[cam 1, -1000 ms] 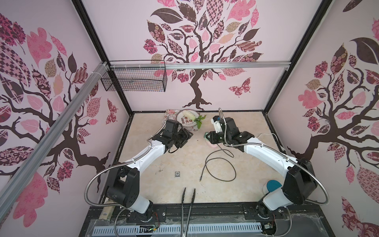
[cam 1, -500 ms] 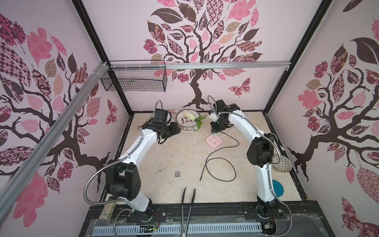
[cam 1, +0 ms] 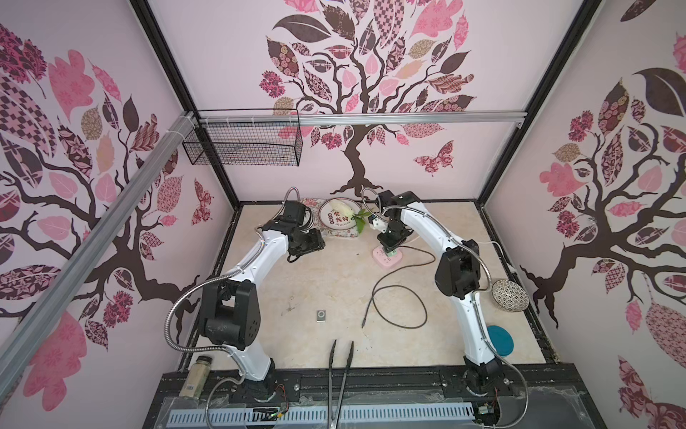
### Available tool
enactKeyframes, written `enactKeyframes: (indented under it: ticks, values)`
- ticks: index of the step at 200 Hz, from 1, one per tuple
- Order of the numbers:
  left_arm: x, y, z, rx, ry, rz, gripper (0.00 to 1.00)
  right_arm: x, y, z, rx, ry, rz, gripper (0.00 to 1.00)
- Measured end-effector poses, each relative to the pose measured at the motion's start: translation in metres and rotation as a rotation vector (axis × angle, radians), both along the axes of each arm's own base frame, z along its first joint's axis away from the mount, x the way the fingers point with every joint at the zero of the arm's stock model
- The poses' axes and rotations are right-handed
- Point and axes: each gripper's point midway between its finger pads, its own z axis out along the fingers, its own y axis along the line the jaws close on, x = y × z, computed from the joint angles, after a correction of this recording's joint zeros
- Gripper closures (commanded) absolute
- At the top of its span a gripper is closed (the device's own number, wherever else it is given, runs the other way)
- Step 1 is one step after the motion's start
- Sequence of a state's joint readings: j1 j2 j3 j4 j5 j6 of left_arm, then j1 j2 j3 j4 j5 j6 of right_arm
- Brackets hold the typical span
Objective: Charge mp3
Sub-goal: Adjust the plug.
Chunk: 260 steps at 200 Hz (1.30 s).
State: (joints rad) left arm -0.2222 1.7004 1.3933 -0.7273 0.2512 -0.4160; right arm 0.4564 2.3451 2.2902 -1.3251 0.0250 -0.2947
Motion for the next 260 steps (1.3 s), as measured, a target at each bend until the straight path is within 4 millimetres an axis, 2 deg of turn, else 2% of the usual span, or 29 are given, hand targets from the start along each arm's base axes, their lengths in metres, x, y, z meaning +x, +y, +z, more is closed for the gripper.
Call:
enactKeyframes:
  ticks: [27, 61, 83, 100, 125, 148, 171, 196, 221, 241, 260]
  values:
    - [0.006, -0.021, -0.002, -0.048, -0.01, -0.037, 0.5, 0.002, -0.006, 0.0, -0.018, -0.005, 0.01, 1.0]
    - [0.023, -0.081, -0.017, -0.117, -0.018, -0.107, 0.57, 0.003, -0.01, 0.0, -0.028, -0.006, 0.033, 1.0]
    - [0.026, -0.105, -0.028, -0.175, -0.005, -0.115, 0.58, 0.002, -0.008, 0.001, -0.018, -0.001, 0.05, 1.0]
    - [0.03, -0.118, -0.028, -0.227, -0.01, -0.118, 0.55, 0.001, -0.001, 0.004, 0.026, 0.005, 0.059, 1.0]
    - [0.037, -0.134, -0.009, -0.352, -0.075, -0.117, 0.49, -0.006, 0.015, 0.017, 0.139, 0.003, 0.092, 1.0]
    - [0.025, -0.143, 0.004, -0.498, -0.117, -0.135, 0.48, -0.034, 0.028, 0.035, 0.277, 0.022, 0.153, 1.0]
    - [0.014, -0.148, 0.011, -0.625, -0.155, -0.16, 0.47, -0.066, 0.045, 0.071, 0.489, 0.036, 0.227, 1.0]
    - [-0.001, -0.148, 0.018, -0.7, -0.187, -0.191, 0.47, -0.091, 0.058, 0.115, 0.705, 0.002, 0.288, 1.0]
    - [-0.016, -0.155, 0.051, -0.78, -0.272, -0.269, 0.48, -0.107, 0.068, 0.143, 0.848, 0.002, 0.352, 1.0]
    - [-0.033, -0.158, 0.082, -0.863, -0.353, -0.331, 0.5, -0.113, 0.074, 0.147, 0.916, 0.019, 0.374, 1.0]
    - [-0.046, -0.159, 0.101, -0.944, -0.395, -0.38, 0.51, -0.116, 0.077, 0.149, 0.962, 0.039, 0.381, 1.0]
